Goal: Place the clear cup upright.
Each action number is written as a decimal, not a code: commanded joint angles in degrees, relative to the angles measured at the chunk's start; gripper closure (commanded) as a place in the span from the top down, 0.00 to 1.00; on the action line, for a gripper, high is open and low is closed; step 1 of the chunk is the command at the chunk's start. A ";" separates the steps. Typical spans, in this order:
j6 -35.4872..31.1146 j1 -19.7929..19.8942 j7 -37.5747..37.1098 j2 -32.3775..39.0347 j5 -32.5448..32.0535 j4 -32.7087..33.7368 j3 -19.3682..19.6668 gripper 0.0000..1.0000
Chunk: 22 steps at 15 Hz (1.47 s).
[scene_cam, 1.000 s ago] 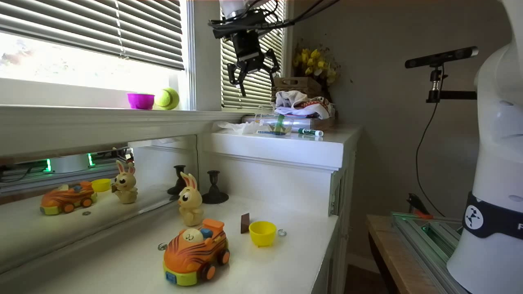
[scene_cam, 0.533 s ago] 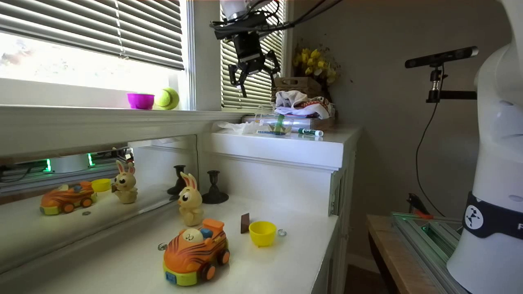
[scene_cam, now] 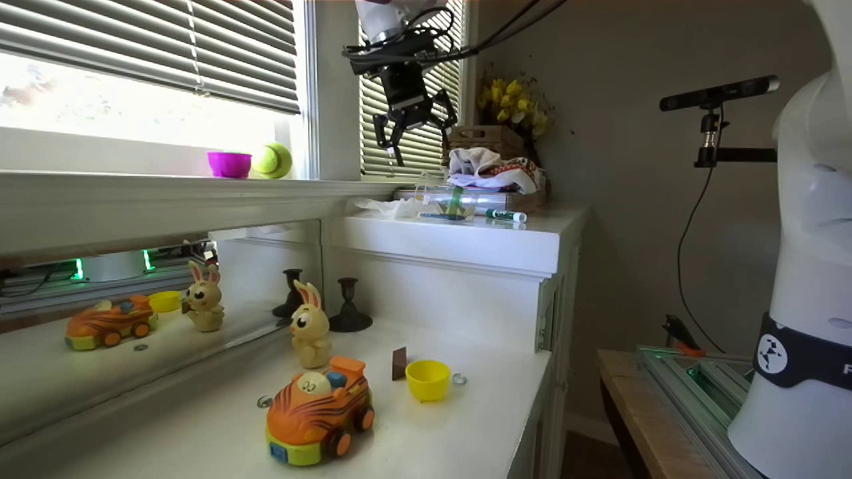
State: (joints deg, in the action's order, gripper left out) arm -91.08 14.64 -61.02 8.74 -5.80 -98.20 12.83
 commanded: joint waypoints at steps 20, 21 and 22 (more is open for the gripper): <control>1.13 -0.33 2.33 3.23 1.14 0.64 1.56 0.61; 1.12 -0.35 2.34 3.19 1.09 0.63 1.55 0.53; 1.17 -0.34 2.43 3.16 1.13 0.64 1.54 0.52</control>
State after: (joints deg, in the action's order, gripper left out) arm -91.08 14.65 -60.12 11.89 -5.80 -98.25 13.72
